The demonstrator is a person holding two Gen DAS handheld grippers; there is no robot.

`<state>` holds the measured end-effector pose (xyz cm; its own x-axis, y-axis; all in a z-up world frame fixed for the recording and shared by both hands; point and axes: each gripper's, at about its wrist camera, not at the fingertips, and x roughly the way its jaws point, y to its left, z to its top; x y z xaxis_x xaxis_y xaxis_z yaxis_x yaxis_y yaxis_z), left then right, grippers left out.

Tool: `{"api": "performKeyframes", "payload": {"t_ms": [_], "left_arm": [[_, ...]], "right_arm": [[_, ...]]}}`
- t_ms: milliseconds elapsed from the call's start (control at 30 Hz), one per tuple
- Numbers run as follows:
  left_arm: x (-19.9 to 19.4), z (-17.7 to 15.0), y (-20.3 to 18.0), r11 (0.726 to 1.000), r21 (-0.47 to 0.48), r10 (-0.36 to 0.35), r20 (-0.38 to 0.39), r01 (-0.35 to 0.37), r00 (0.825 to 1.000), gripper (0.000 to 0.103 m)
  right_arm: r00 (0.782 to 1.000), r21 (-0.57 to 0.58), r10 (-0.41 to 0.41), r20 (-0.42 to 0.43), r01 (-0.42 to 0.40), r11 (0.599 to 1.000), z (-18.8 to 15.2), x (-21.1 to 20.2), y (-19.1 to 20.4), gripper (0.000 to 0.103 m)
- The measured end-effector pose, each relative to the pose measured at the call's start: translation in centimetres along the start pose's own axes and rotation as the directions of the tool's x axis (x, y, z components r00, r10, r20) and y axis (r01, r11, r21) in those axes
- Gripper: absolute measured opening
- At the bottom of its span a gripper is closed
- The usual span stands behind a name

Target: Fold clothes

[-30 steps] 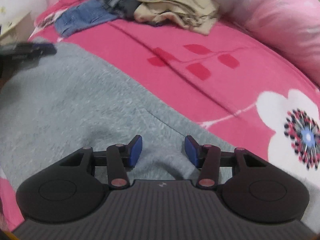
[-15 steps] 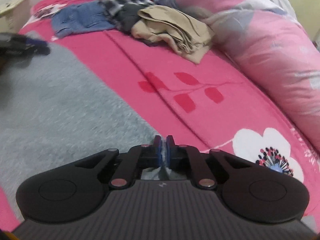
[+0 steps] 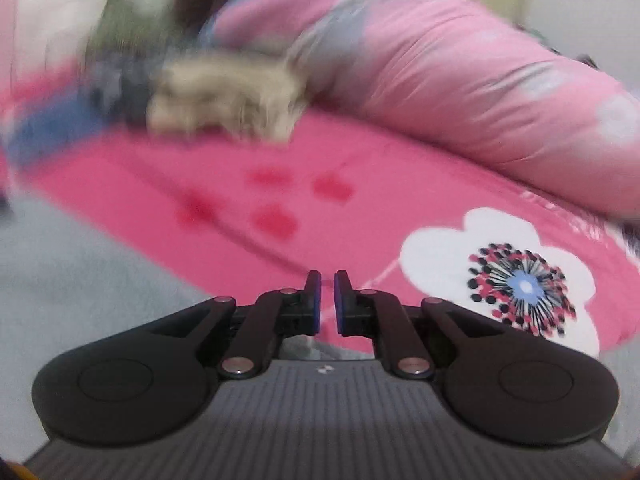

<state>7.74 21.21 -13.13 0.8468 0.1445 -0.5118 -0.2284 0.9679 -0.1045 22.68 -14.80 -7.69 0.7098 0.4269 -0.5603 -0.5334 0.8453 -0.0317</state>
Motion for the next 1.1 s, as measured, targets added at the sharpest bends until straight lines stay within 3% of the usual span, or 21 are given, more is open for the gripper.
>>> {"api": "performKeyframes", "payload": {"t_ms": [100,233,333,433,533,600,700,800,867,1100], "left_arm": [[-2.6,0.6,0.6,0.997,-0.01,-0.072,0.064,0.073,0.995,0.063],[-8.4,0.6,1.4,0.989,-0.004,-0.142,0.161,0.145,0.977,0.085],[-12.3,-1.0,2.9,0.984,-0.022,-0.171,0.146,0.176,0.974,0.086],[-15.1,-2.8,4.6,0.985,-0.077,-0.144,0.138,0.155,0.98,0.086],[-16.9,-4.2,6.4,0.979,-0.141,-0.126,0.128,0.144,0.984,0.086],[-17.7,-5.0,7.7,0.971,-0.195,-0.121,0.114,0.142,0.986,0.086],[-16.7,-5.8,10.0,0.921,-0.347,-0.169,0.059,0.179,0.984,0.086],[-15.2,-7.3,11.8,0.838,-0.486,-0.258,0.047,0.248,0.965,0.086],[-14.2,-7.9,12.3,0.816,-0.518,-0.268,0.051,0.255,0.962,0.086],[-13.4,-9.2,13.7,0.771,-0.559,-0.311,0.087,0.305,0.946,0.083]], "right_arm": [[0.993,0.025,0.102,0.062,-0.104,0.994,0.7,-3.8,2.3,0.014],[0.968,-0.025,0.232,0.093,-0.23,0.973,0.6,-7.0,7.3,0.046],[0.944,-0.044,0.316,0.099,-0.313,0.949,-0.2,-8.4,11.2,0.054],[0.923,-0.097,0.376,0.078,-0.368,0.925,-1.6,-9.2,15.0,0.055],[0.91,-0.218,0.413,0.035,-0.396,0.892,-3.3,-9.8,19.7,0.056],[0.897,-0.333,0.441,0.007,-0.414,0.847,-4.1,-9.9,23.6,0.057],[0.892,-0.478,0.452,-0.01,-0.402,0.781,-4.9,-9.9,28.2,0.06],[0.898,-0.574,0.441,-0.017,-0.37,0.731,-5.5,-9.7,31.4,0.062],[0.906,-0.581,0.423,-0.016,-0.353,0.734,-5.8,-9.5,32.0,0.062],[0.928,-0.463,0.373,-0.004,-0.333,0.822,-5.5,-9.4,30.5,0.069]]}}
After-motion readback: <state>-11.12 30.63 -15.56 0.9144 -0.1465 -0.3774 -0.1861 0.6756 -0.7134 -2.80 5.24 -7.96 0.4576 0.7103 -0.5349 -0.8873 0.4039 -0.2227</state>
